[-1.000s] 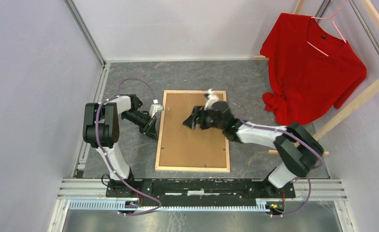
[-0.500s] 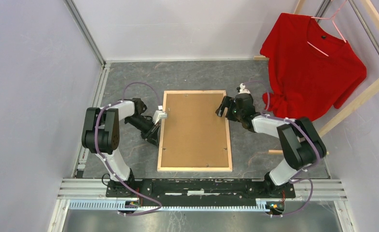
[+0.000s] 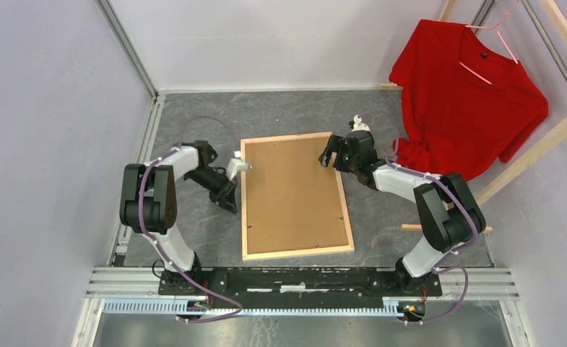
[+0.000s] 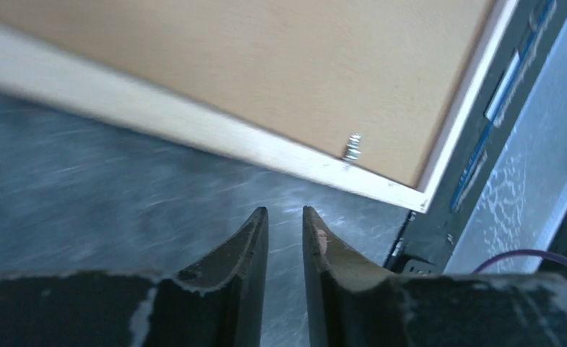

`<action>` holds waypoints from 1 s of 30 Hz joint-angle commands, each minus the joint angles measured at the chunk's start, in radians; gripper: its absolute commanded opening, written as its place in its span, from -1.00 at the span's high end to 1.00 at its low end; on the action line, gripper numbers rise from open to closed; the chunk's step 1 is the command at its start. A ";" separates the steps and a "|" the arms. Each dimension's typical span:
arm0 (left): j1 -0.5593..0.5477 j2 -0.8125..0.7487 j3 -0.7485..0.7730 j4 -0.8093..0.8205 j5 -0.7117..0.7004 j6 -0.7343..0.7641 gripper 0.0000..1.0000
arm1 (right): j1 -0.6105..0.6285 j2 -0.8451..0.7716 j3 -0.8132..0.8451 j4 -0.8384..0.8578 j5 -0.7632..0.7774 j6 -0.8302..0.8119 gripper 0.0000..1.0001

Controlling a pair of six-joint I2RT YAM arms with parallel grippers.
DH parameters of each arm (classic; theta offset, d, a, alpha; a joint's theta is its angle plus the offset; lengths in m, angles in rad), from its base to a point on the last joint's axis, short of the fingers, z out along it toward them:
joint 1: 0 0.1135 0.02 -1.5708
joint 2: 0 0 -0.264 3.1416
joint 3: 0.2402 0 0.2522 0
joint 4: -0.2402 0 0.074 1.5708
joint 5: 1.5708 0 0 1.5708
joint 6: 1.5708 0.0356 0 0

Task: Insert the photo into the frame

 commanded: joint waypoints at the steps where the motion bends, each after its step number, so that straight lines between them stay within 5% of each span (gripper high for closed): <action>1: 0.150 0.071 0.208 -0.036 0.101 -0.026 0.29 | 0.010 -0.074 0.064 0.083 -0.001 -0.021 -0.73; 7: 0.152 0.220 0.341 0.099 0.208 -0.284 0.02 | 0.114 0.110 0.248 0.123 -0.187 -0.018 -0.54; 17: 0.124 0.330 0.378 0.164 0.180 -0.351 0.31 | 0.270 0.418 0.541 0.138 -0.329 0.014 -0.43; 30: 0.122 0.342 0.331 0.191 0.174 -0.349 0.54 | 0.320 0.591 0.651 0.174 -0.378 0.087 -0.30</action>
